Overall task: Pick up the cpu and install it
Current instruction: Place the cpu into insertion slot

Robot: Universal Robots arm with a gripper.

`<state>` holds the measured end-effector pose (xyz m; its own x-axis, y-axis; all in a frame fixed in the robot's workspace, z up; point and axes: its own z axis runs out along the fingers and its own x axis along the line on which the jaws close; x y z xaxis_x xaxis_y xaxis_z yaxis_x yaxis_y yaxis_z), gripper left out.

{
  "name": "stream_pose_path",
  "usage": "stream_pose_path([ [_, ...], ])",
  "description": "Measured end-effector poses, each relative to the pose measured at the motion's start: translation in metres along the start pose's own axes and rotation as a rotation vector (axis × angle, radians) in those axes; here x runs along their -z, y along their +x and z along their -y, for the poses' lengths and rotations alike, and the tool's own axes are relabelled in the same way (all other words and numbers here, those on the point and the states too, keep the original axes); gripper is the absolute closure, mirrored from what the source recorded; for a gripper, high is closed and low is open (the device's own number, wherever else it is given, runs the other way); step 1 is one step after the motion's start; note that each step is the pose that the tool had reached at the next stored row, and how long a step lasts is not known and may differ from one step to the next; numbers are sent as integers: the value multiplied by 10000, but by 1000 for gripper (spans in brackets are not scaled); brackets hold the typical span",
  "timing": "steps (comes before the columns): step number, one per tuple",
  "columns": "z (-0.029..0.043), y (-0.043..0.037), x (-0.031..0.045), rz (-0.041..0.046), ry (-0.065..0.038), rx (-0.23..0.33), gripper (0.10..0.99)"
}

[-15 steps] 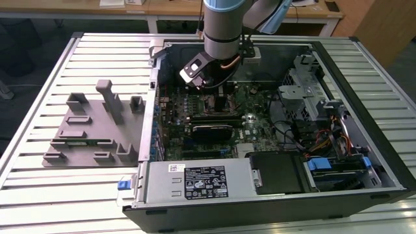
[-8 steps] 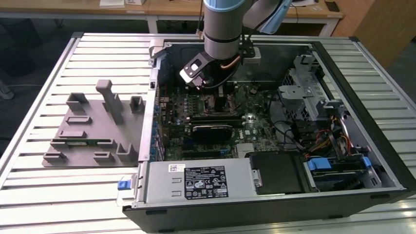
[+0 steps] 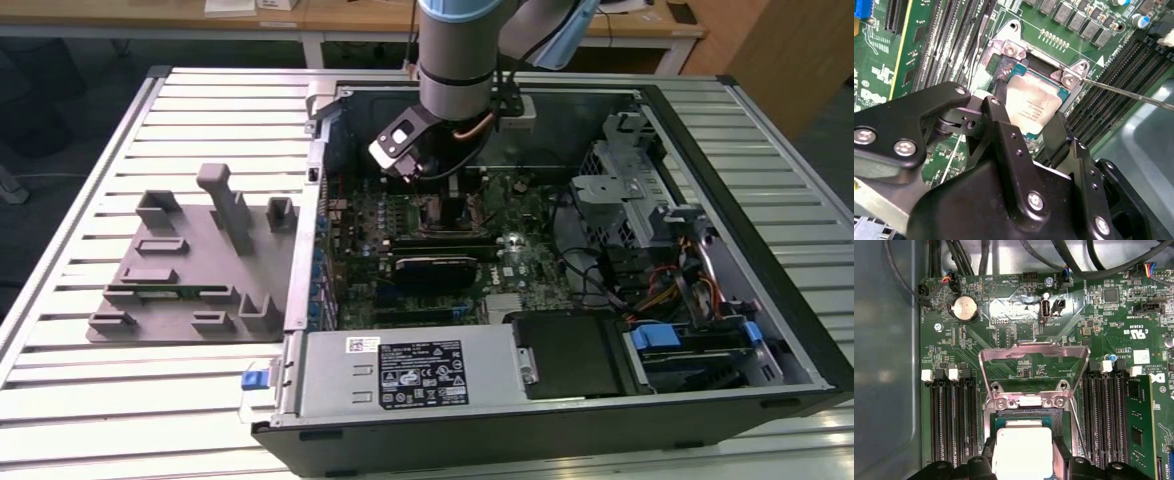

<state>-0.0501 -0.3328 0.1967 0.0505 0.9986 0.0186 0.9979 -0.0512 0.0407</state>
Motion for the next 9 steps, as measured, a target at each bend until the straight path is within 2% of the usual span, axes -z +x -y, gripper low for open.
stream_pose_path([
  [3,0,-1,9,67,-3,2,557],
  [5,0,-1,10,177,-9,7,557],
  [9,-1,-1,0,197,-10,14,557],
])
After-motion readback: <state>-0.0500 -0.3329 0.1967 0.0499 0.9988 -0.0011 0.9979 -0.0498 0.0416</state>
